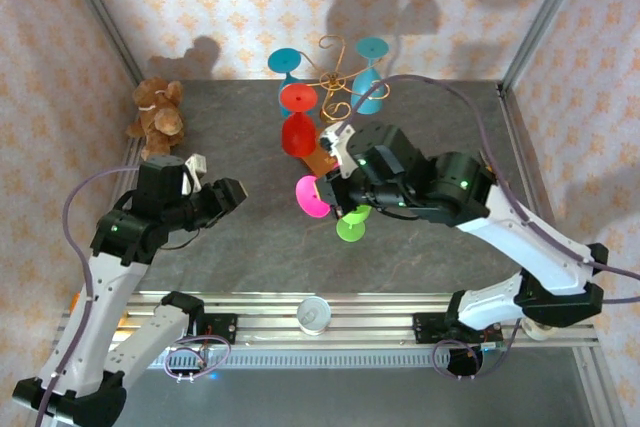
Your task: Take the wine glass off the wine glass rack
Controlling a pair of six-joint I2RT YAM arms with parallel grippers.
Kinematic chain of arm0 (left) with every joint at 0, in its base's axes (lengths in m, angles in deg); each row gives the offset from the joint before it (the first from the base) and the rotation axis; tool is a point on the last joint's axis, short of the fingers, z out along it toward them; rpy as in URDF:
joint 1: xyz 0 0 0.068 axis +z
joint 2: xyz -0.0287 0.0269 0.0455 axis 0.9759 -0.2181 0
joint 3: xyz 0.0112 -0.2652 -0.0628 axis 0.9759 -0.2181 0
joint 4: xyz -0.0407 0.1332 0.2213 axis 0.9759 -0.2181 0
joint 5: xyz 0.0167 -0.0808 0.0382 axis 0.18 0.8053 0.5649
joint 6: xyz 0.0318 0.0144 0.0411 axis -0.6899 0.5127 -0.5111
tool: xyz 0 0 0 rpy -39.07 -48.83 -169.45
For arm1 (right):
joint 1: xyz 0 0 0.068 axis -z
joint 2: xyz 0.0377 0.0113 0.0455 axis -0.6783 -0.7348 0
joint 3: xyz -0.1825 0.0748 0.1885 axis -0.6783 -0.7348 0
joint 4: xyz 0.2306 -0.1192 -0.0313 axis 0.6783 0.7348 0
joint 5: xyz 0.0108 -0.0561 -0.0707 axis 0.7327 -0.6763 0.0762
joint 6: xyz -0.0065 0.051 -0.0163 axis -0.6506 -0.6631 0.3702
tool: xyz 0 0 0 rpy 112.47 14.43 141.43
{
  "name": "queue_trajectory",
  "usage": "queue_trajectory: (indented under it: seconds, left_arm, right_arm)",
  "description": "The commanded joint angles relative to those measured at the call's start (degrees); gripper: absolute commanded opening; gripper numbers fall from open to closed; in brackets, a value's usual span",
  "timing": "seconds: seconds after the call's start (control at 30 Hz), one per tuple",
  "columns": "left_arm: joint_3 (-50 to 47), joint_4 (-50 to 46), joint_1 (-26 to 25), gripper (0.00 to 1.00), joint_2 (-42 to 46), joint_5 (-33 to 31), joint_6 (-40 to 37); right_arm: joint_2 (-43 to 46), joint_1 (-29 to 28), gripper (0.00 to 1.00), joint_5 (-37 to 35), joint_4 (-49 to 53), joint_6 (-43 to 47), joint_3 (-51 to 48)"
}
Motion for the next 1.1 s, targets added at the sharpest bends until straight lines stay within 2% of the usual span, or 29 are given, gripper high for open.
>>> queue_trajectory:
  seconds: [0.0, 0.23, 0.47, 0.63, 0.77, 1.07]
  left_arm:
    - [-1.6, -2.6, 0.5, 0.52, 2.4, 0.8, 2.4]
    - [-7.2, -0.2, 0.6, 0.53, 6.6, 3.7, 7.8]
    - [-13.1, 7.4, 0.6, 0.56, 10.2, 8.9, 15.1]
    - [-14.2, 9.2, 0.6, 0.59, 10.9, 10.5, 16.9]
    - [-14.8, 11.0, 0.7, 0.61, 11.2, 10.3, 18.0]
    - [-16.8, 19.3, 0.7, 0.63, 10.8, 13.5, 23.8]
  right_arm:
    - [-0.8, -2.5, 0.00, -3.5, -2.9, 4.2, 1.1]
    - [-2.0, -8.2, 0.00, -9.8, -11.4, 9.4, -6.3]
    - [-3.0, -12.2, 0.00, -14.8, -20.4, 13.3, -14.9]
    - [-4.5, -15.0, 0.00, -21.3, -24.1, 16.5, -18.0]
    - [-5.1, -15.6, 0.00, -25.7, -26.6, 18.7, -20.0]
    - [-4.8, -15.6, 0.00, -30.5, -32.3, 21.3, -24.1]
